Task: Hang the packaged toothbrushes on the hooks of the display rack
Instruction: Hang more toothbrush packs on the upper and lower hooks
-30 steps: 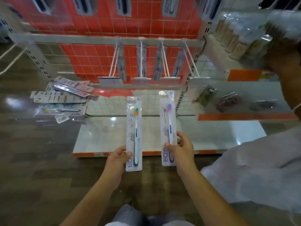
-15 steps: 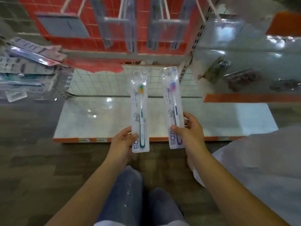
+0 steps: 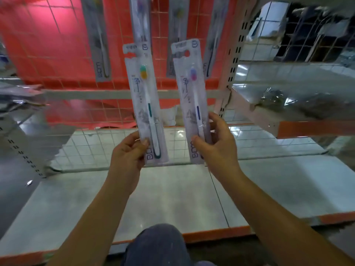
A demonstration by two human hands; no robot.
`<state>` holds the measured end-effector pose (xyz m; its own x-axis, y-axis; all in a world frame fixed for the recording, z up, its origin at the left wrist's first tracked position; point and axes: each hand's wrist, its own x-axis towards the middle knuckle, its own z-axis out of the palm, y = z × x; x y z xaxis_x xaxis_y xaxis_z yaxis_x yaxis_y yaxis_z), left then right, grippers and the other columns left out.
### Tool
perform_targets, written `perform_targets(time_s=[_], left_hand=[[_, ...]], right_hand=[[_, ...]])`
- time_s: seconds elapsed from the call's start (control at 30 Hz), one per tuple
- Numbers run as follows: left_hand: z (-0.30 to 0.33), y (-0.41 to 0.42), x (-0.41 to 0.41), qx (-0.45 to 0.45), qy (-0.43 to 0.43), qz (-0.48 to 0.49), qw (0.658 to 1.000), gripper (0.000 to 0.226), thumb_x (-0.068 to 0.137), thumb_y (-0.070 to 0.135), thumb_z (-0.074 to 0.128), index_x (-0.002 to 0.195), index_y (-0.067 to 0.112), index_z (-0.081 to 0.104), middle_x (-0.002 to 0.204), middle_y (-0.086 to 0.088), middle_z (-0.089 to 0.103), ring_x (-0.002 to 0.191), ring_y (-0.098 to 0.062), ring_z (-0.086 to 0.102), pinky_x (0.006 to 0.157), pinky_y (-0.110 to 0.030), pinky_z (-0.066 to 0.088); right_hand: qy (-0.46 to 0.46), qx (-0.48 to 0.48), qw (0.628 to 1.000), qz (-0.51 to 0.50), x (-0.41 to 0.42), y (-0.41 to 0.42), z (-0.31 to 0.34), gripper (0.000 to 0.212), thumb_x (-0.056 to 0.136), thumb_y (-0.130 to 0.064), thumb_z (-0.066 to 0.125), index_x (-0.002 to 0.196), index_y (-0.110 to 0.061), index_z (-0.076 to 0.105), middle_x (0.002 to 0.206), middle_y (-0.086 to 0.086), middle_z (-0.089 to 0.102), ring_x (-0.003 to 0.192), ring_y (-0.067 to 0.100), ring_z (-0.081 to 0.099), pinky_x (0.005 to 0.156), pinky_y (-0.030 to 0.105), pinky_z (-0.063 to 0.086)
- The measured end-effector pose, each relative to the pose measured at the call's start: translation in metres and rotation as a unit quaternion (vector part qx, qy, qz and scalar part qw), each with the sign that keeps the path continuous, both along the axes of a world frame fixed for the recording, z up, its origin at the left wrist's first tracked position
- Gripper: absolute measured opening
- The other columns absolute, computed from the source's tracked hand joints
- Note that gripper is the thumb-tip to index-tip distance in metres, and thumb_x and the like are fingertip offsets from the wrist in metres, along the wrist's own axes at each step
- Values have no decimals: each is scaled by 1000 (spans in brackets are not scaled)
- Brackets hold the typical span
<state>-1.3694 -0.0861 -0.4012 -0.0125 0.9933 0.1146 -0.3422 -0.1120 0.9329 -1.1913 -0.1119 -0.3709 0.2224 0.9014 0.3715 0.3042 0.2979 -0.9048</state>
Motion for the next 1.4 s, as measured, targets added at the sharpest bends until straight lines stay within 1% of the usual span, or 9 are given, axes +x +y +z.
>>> perform_targets(time_s=[0.17, 0.57, 0.67, 0.73, 0.77, 0.87, 0.97, 1.17, 1.4], left_hand=[[21, 2, -2, 21, -24, -9, 999, 22, 74, 15, 58, 95, 10, 63, 74, 0, 72, 67, -12, 69, 58, -22, 56], [29, 19, 14, 31, -21, -28, 999, 19, 88, 3, 50, 95, 15, 64, 77, 2, 73, 71, -13, 70, 59, -24, 57], [32, 24, 12, 55, -34, -44, 997, 20, 72, 19, 69, 92, 17, 67, 80, 1, 74, 72, -14, 70, 59, -24, 57], [34, 27, 13, 65, -30, -59, 996, 51, 49, 39, 85, 93, 17, 68, 82, -1, 74, 73, -15, 71, 59, -25, 57], [34, 28, 13, 64, -25, -59, 996, 58, 47, 43, 86, 95, 16, 67, 82, -1, 74, 74, -16, 71, 60, -25, 58], [38, 34, 19, 56, -23, -53, 997, 18, 77, 18, 65, 94, 15, 65, 78, 0, 73, 74, -16, 69, 61, -25, 58], [43, 38, 25, 62, -16, -60, 996, 23, 73, 16, 59, 95, 14, 67, 80, -5, 70, 75, -17, 69, 62, -25, 58], [54, 44, 32, 75, -16, -81, 994, 37, 71, 18, 59, 107, 10, 64, 90, -5, 73, 83, -19, 70, 73, -30, 59], [48, 48, 30, 66, -13, -81, 994, 38, 72, 17, 59, 109, 10, 64, 92, -7, 73, 84, -20, 70, 68, -29, 59]], right_hand=[[19, 4, 1000, -2, 2, -9, 14, 48, 83, -10, 68, 100, -46, 42, 89, -23, 55, 78, 0, 60, 58, 8, 50], [60, -4, 998, -18, 7, 5, 17, 39, 83, -11, 67, 104, -36, 45, 84, -18, 55, 70, -7, 60, 55, 6, 48], [76, 4, 997, -18, 7, 9, 21, 38, 84, -12, 66, 106, -35, 45, 86, -18, 54, 71, -4, 59, 55, 4, 47], [87, 7, 996, -16, 7, 11, 24, 40, 85, -11, 65, 108, -36, 43, 87, -18, 54, 72, -3, 58, 54, 4, 47], [95, 11, 995, -17, 8, 12, 25, 42, 85, -10, 64, 109, -37, 43, 88, -18, 54, 73, -4, 59, 54, 5, 47], [124, 28, 991, -38, 12, 17, 32, 52, 86, -7, 62, 124, -36, 42, 109, -9, 57, 90, 3, 61, 69, 16, 56], [167, 45, 980, -98, 22, 23, 42, 63, 86, -2, 59, 139, -30, 38, 129, 3, 53, 105, 17, 60, 84, 40, 56], [225, 78, 961, -140, 42, 30, 71, 65, 85, -2, 60, 139, -32, 37, 127, 7, 55, 86, 8, 60, 64, 23, 56], [172, 97, 976, -90, 41, 28, 72, 63, 84, 1, 62, 137, -25, 42, 119, 5, 59, 94, 17, 66, 75, 37, 59]])
